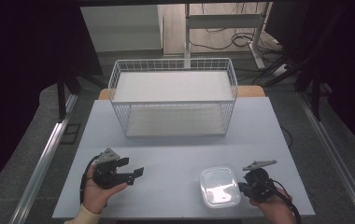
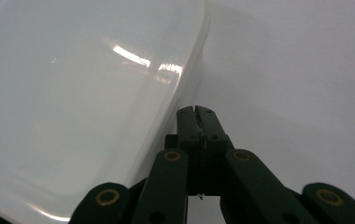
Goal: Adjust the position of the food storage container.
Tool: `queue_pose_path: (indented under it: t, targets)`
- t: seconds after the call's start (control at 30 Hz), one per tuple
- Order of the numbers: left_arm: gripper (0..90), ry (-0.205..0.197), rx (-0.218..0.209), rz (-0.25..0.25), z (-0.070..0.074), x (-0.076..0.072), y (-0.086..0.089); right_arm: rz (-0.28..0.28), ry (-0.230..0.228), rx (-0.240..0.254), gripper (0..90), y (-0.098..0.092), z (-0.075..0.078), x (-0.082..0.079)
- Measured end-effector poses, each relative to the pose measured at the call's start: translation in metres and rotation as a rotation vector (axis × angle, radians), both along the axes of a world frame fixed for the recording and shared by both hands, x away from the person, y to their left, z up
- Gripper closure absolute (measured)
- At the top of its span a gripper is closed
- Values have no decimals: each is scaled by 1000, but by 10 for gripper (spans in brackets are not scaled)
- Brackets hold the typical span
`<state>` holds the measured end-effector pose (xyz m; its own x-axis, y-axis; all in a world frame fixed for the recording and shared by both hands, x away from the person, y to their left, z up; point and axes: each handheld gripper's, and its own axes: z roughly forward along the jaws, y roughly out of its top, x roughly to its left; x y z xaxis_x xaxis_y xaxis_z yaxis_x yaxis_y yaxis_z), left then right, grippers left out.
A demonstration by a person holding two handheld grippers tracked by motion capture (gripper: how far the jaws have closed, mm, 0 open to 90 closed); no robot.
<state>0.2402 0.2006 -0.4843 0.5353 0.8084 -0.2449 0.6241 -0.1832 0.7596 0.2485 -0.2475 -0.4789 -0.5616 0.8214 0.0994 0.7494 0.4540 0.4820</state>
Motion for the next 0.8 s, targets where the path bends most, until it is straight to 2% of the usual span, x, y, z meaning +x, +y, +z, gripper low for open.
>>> queue_pose_path:
  t: [0.17,0.4,0.57,0.63,0.8]
  targets:
    - [245,0,0,1,0,0,1,15,1,-9,895,4,-1,-2]
    - [245,1,1,2,0,0,0,35,10,12,895,4,0,-6]
    - [245,3,2,-1,-1,0,-2,86,25,26,895,24,-2,-7]
    - [245,3,2,0,-1,0,-1,90,25,27,895,26,-2,-6]
    - [245,7,5,0,-2,1,0,125,33,39,895,48,-6,2]
